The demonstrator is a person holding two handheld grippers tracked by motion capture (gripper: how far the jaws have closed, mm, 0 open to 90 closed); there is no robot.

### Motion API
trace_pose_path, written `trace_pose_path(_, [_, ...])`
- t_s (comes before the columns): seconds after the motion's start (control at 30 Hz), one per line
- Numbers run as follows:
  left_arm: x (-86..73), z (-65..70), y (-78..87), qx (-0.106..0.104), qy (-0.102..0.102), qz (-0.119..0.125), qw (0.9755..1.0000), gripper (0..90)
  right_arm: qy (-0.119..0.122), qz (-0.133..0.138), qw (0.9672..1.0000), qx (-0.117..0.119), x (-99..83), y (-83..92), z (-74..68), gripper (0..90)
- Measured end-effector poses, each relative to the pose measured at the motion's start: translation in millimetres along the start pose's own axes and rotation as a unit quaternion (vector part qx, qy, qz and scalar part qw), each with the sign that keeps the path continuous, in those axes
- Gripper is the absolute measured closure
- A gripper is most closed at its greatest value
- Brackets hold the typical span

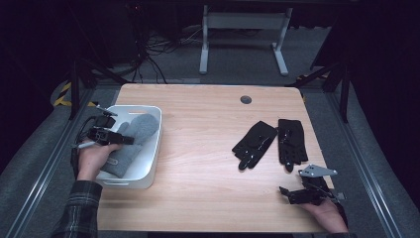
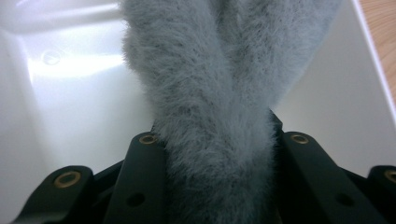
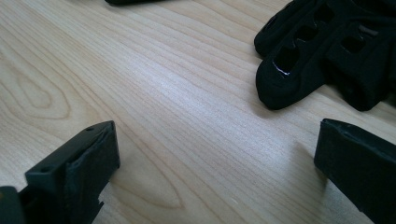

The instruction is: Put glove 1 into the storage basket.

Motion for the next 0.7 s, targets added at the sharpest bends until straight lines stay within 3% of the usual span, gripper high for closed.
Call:
trace_pose_path(0.17, [-0.3, -3.6, -11.2, 0.017, 0.001, -0.016, 0.9997, 65.2, 0.000, 0.000, 1.0000, 0.000, 0.0, 0.0, 0.0, 0.4])
trace_pose_path(0.27, [-3.2, -8.2, -22.3, 0.040, 0.003, -0.037, 0.9985, 63.4, 0.000, 0.000, 1.0000, 0.000, 0.0, 0.0, 0.0, 0.4])
trace_pose_path(0.37, [-3.8, -10.6, -25.5, 0.045, 0.005, -0.040, 0.9982, 59.0, 0.000, 0.000, 1.0000, 0.000, 0.0, 0.0, 0.0, 0.4])
trace_pose_path(0.5, [-1.1, -7.1, -23.7, 0.052, -0.020, -0.051, 0.9972, 45.5, 0.000, 0.000, 1.0000, 0.000, 0.0, 0.0, 0.0, 0.4])
trace_pose_path(0.57, [0.4, -5.0, -19.6, 0.062, -0.037, -0.040, 0.9966, 37.1, 0.000, 0.000, 1.0000, 0.000, 0.0, 0.0, 0.0, 0.4])
trace_pose_path(0.7, [1.9, -3.8, -11.6, 0.075, -0.046, -0.019, 0.9959, 24.6, 0.000, 0.000, 1.0000, 0.001, 0.0, -0.1, 0.0, 0.4])
Point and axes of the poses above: each handheld gripper's, and its own axes: y roughly backward along the jaws, x roughly out of its top, z roughly to its right, the point moved 3 cm from there along -y, roughly forward along the jaws, and after that the axes turned 13 degrees about z, right-handed, at the moved point
